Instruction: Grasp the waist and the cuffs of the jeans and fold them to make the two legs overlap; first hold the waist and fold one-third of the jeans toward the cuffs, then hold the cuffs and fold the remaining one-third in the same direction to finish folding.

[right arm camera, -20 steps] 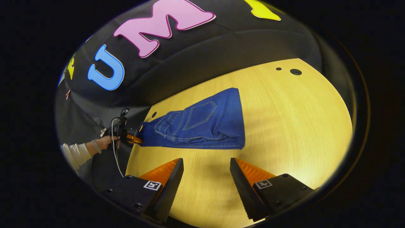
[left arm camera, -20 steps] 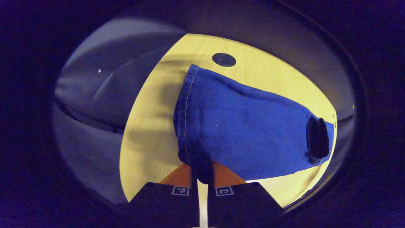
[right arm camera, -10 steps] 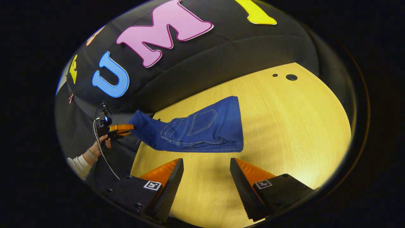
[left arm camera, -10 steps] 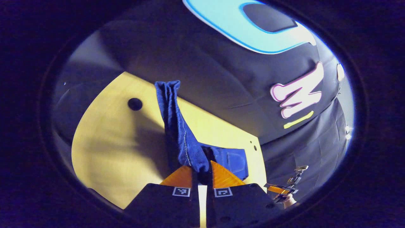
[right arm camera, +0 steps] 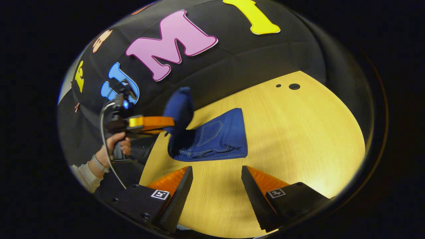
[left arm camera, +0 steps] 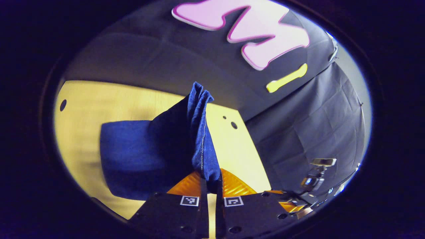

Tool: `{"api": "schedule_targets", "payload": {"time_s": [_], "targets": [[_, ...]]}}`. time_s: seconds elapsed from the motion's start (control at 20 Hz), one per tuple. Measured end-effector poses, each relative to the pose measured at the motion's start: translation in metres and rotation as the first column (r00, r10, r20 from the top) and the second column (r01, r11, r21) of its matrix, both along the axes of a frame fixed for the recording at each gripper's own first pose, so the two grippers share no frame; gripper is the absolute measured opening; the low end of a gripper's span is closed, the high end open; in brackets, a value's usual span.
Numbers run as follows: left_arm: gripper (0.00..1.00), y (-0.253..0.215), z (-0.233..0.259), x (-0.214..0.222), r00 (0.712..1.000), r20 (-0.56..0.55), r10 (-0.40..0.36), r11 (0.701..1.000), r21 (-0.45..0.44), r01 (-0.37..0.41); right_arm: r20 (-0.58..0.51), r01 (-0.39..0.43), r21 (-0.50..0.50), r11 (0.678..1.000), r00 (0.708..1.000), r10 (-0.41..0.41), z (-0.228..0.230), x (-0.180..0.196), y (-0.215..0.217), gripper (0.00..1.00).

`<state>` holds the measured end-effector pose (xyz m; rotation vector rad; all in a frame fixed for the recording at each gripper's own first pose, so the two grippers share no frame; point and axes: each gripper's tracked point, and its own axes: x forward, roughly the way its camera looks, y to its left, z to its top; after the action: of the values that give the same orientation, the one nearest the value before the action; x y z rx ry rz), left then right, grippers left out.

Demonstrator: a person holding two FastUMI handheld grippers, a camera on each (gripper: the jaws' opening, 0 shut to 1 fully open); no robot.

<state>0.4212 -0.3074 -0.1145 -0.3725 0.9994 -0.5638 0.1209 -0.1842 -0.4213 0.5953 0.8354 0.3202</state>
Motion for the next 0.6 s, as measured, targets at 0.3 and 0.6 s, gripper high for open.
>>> {"api": "schedule_targets", "payload": {"time_s": [0.3, 0.6], "targets": [[0.3, -0.056, -0.033, -0.012, 0.996, -0.066, -0.055, 0.953, 0.295, 0.072, 0.088, -0.053, -0.115, 0.992, 0.994, 0.064, 0.006, -0.015, -0.042, 0.9], [0.96, -0.093, 0.029, -0.033, 0.977, 0.213, -0.022, 0.948, 0.313, -0.047, 0.257, -0.094, -0.297, 0.95, 0.95, 0.175, 0.05, -0.014, -0.071, 0.9]]}}
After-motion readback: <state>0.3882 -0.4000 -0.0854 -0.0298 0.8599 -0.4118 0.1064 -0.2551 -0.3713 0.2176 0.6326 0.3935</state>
